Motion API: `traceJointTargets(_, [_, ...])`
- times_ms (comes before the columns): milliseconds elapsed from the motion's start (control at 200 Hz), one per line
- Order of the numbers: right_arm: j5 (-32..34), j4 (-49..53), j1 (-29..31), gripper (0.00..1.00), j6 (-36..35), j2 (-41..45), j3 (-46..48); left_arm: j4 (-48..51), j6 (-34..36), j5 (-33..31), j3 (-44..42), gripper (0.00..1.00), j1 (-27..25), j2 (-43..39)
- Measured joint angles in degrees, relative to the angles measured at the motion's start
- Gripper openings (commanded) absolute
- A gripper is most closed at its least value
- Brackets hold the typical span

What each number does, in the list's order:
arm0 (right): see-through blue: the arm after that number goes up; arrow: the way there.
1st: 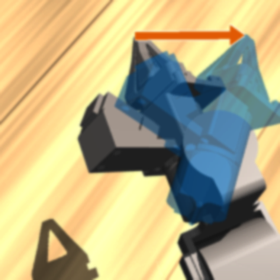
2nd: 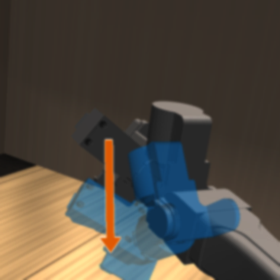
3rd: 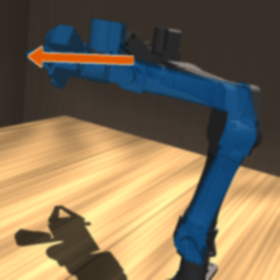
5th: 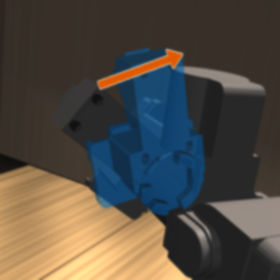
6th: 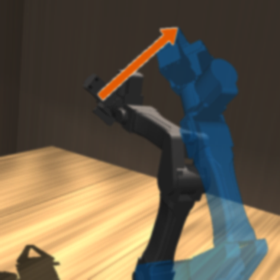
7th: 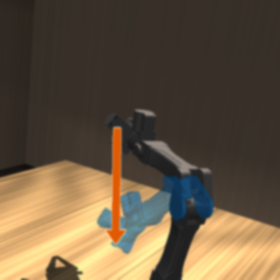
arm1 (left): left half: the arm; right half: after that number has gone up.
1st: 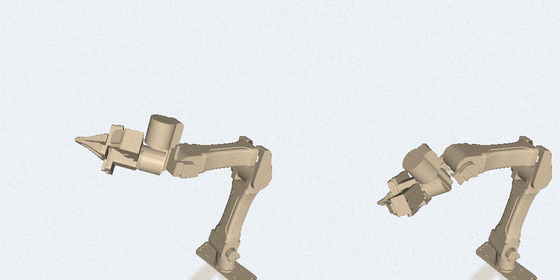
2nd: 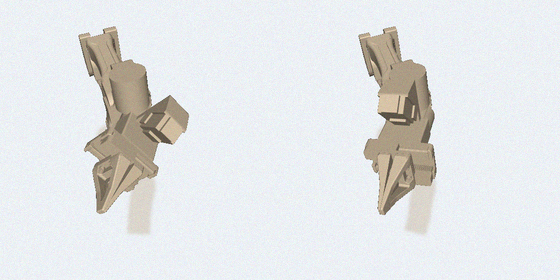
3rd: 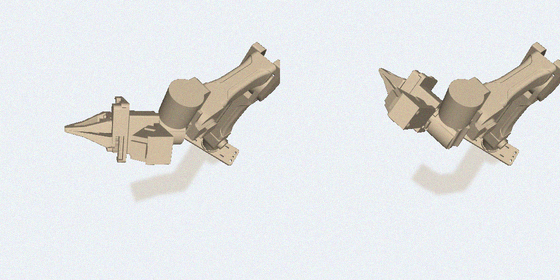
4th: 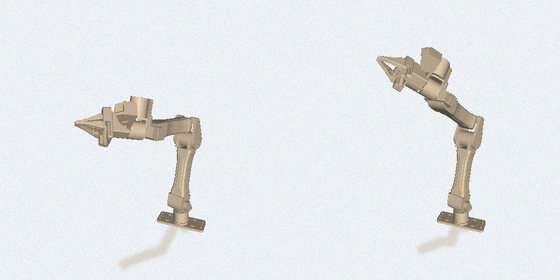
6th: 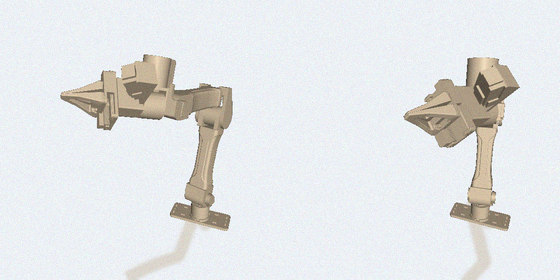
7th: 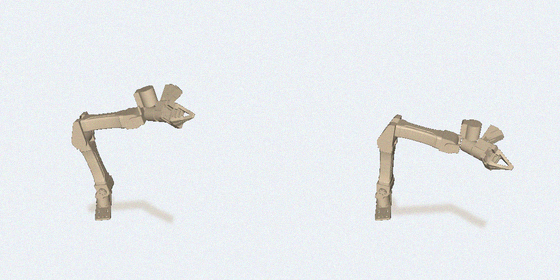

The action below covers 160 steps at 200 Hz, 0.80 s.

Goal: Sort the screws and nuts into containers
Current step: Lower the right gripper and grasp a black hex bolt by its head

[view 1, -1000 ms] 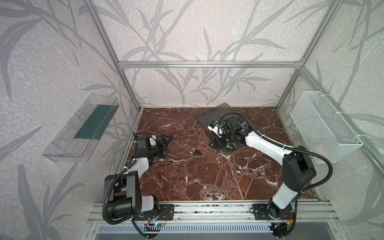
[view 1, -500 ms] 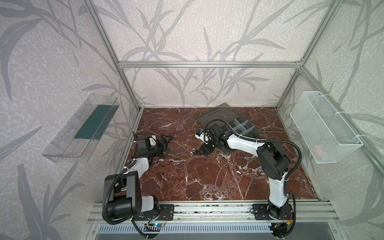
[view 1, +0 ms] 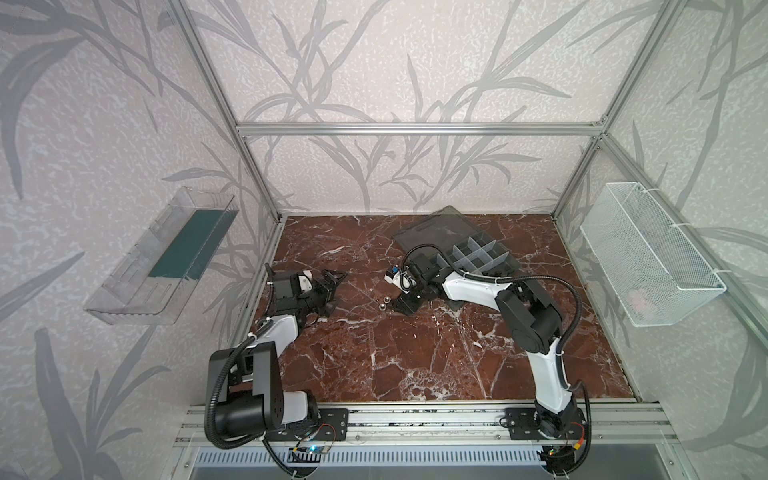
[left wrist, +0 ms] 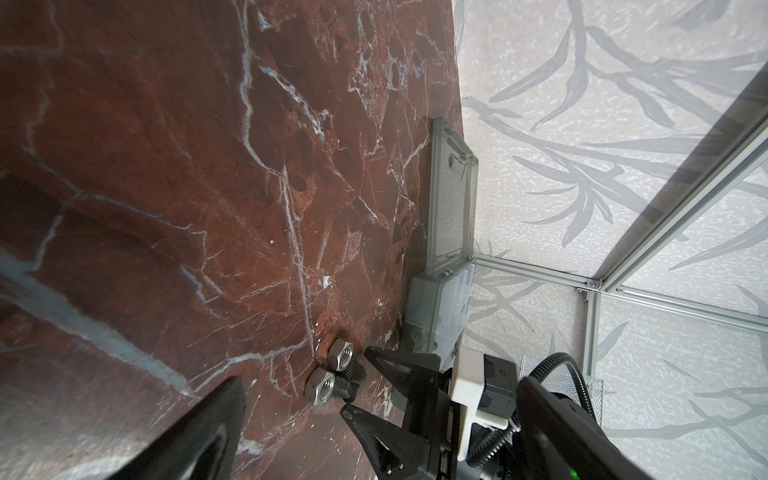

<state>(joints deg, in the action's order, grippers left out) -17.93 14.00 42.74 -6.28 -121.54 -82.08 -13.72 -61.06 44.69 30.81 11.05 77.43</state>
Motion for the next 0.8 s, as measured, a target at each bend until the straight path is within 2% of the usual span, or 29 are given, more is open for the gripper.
traceJointTargets(390, [2.5,2.6,1.7,0.39,-2.5,-1.7,-3.1,0.0,0.0,0.0,0.0,1.00,0.0,0.0])
traceJointTargets(570, [2.9,3.5,1.8,0.21,-2.6,-1.7,-3.7,0.0,0.0,0.0,0.0,1.00,0.0,0.0])
traceJointTargets(800, [3.5,4.7,1.8,0.13,-2.8,-1.5,-4.1,0.0,0.0,0.0,0.0,1.00,0.0,0.0])
